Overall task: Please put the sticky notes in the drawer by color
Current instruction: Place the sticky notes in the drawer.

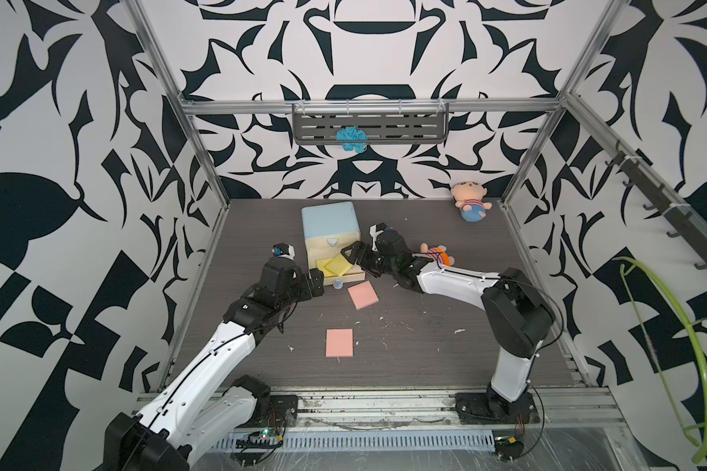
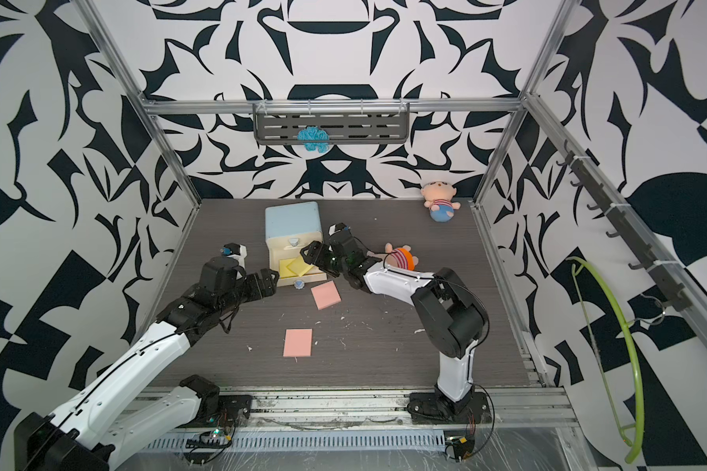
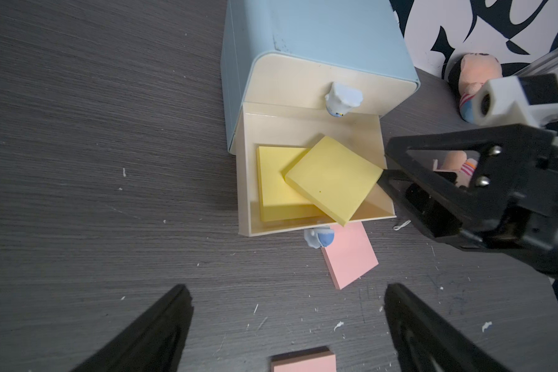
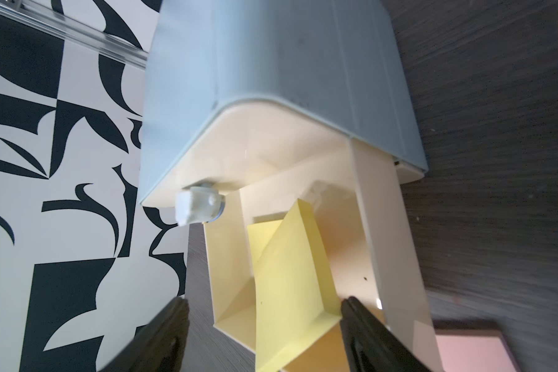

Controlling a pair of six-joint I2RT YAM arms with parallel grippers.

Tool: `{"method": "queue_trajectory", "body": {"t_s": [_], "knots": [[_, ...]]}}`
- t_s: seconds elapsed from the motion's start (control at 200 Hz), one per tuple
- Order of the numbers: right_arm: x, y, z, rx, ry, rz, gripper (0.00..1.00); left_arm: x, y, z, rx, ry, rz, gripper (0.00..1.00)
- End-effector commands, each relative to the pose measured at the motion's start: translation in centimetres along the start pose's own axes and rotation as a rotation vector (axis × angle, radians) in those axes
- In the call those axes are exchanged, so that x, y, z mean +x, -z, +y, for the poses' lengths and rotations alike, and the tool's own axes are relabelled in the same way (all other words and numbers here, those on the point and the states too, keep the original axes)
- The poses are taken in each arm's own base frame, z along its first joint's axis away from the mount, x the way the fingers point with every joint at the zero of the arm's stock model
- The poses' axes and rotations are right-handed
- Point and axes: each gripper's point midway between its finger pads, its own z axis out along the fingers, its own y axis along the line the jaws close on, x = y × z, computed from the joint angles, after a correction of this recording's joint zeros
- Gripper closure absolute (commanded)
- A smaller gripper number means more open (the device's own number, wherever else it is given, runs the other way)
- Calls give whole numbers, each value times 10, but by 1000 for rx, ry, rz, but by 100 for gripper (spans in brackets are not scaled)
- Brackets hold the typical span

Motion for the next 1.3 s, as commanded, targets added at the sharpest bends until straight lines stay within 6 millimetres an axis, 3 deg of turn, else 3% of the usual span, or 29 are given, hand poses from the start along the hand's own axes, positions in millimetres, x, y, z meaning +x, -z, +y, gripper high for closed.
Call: {"method": "queue_trajectory", "body": {"t_s": [0.0, 0.115, 0.225, 0.46, 0.63, 0.875, 1.09, 1.295], "knots": [[-13, 21, 18, 20, 105, -29, 21, -3, -3, -6, 29, 6, 1, 1], [-13, 32, 17, 58, 147, -25, 25, -4, -6, -9, 33, 3, 10, 1], [-8, 43, 16, 73, 194, -5, 44, -7, -8, -9, 22, -4, 13, 1], [22, 42, 27, 15, 300, 134, 66, -11, -10, 1, -27, 20, 16, 1], [44, 51, 27, 9, 438, 145, 66, -24, -10, 7, -39, 63, 6, 1], [78, 58, 14, -15, 601, 71, 57, -75, -31, 13, -56, 230, 43, 1], [99, 35, 6, -27, 639, -11, 54, -108, -87, 17, -125, 225, 165, 2], [109, 14, 5, -34, 647, -14, 53, -122, -129, 17, -123, 196, 252, 11]]}}
